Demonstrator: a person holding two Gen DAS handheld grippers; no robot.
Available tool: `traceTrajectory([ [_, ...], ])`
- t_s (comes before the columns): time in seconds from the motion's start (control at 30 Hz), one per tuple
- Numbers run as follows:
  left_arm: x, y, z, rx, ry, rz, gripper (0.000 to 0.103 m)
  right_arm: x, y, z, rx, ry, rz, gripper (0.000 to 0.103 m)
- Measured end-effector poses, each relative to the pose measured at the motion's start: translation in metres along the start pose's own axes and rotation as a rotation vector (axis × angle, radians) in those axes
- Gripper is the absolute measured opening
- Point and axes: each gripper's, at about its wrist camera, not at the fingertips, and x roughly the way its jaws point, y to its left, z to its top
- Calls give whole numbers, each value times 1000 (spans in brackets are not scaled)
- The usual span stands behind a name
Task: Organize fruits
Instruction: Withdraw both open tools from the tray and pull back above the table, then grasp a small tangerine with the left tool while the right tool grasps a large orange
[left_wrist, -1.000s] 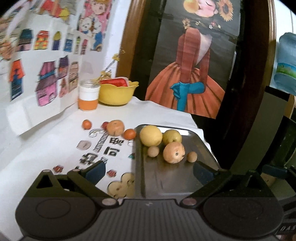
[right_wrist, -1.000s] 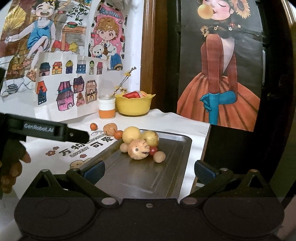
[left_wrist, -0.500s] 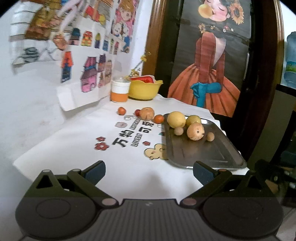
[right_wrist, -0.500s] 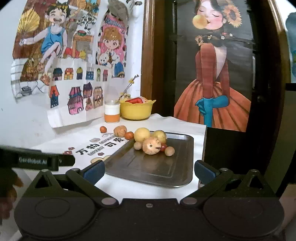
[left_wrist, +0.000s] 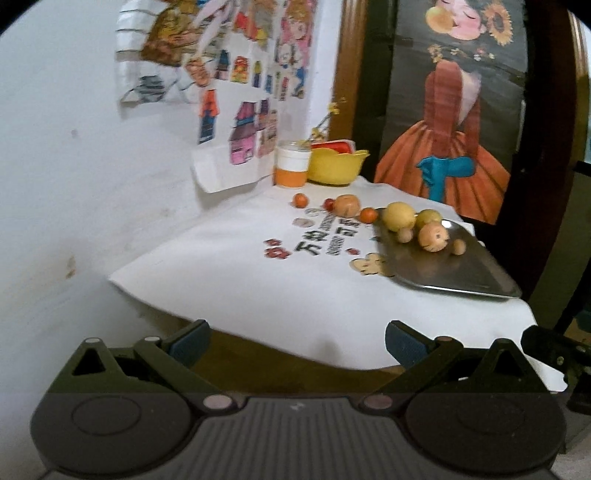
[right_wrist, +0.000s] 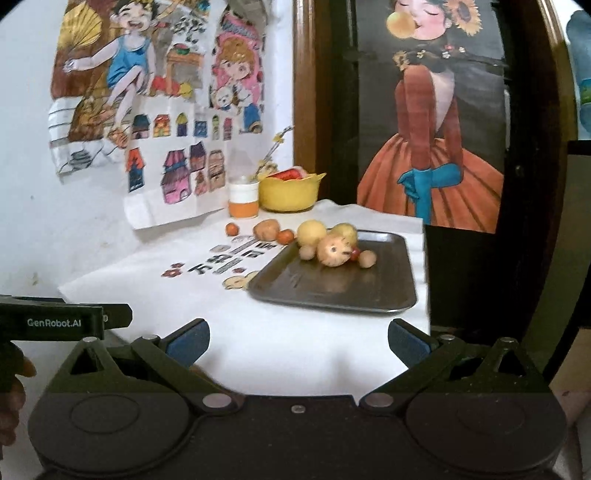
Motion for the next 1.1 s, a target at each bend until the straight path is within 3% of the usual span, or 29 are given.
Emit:
traceTrajectory([
  [0.23,3,25,-3,-89,34,55,103,0,15,-1,-4,-15,21,102],
  [0.47,15,33,3,-97,64,92,103,12,21,10,-24,14,10,102],
  [0.87,76,43,68,-172,78,156,103,68,-1,89,-46,6,6,102],
  [1.1,122,45,107,-188,99,152,103,126,-11,127,-156,28,60,102],
])
